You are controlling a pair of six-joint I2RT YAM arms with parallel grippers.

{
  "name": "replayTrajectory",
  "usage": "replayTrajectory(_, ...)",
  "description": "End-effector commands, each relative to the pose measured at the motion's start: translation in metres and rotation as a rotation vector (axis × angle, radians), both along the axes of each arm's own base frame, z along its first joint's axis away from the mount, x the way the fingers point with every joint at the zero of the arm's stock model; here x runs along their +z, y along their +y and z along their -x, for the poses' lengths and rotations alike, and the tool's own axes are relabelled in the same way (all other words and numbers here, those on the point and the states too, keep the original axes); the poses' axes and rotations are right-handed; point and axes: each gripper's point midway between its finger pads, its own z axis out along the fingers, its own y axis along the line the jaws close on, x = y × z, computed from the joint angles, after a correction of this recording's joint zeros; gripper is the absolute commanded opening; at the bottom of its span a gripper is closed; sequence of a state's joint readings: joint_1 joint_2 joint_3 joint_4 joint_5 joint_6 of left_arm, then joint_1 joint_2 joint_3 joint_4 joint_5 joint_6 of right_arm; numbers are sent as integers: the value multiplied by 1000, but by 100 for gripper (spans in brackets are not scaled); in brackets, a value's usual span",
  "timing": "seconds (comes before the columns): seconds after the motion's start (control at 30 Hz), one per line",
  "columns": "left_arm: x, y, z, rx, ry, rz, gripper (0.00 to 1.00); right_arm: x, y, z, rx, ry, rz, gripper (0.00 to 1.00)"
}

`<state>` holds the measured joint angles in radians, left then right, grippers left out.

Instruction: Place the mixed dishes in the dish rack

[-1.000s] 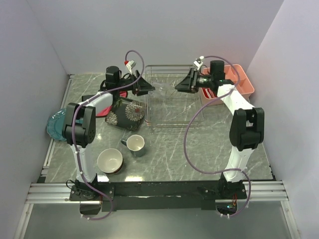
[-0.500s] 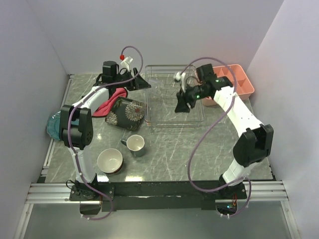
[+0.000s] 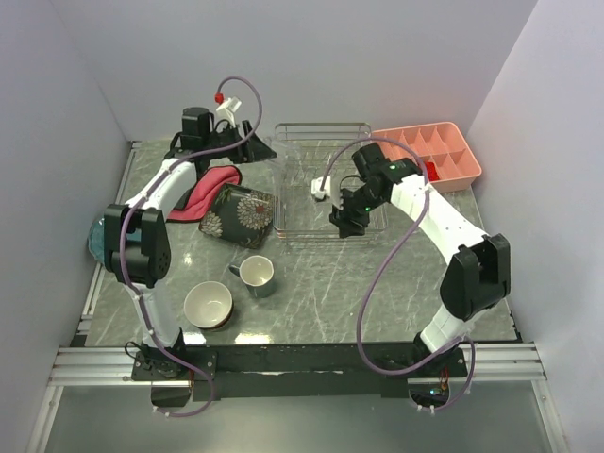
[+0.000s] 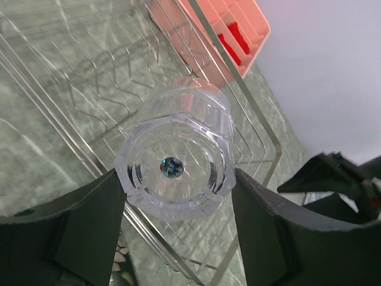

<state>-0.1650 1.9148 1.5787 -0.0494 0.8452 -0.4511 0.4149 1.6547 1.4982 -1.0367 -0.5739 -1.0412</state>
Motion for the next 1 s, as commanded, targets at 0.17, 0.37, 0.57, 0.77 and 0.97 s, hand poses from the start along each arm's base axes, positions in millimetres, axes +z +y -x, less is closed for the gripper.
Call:
replayTrajectory(0.17,75,12,-11,16,-282,-85,40,-32,10,-1,128,-68,89,43)
replayTrajectory(0.37,76,19,-22,29,-343,-160,39,-30,6,11,158,-67,108,13)
replayTrajectory(0.57,81,16,-33,24,-365,-158,38,-38,3,43,234,-67,151,0)
replayTrajectory(0.77,73,12,-36,3,-343,-169,34,-37,10,86,273,-54,142,0)
replayTrajectory(0.97,70,7,-35,1,-365,-220,31,-27,11,79,203,-174,138,20)
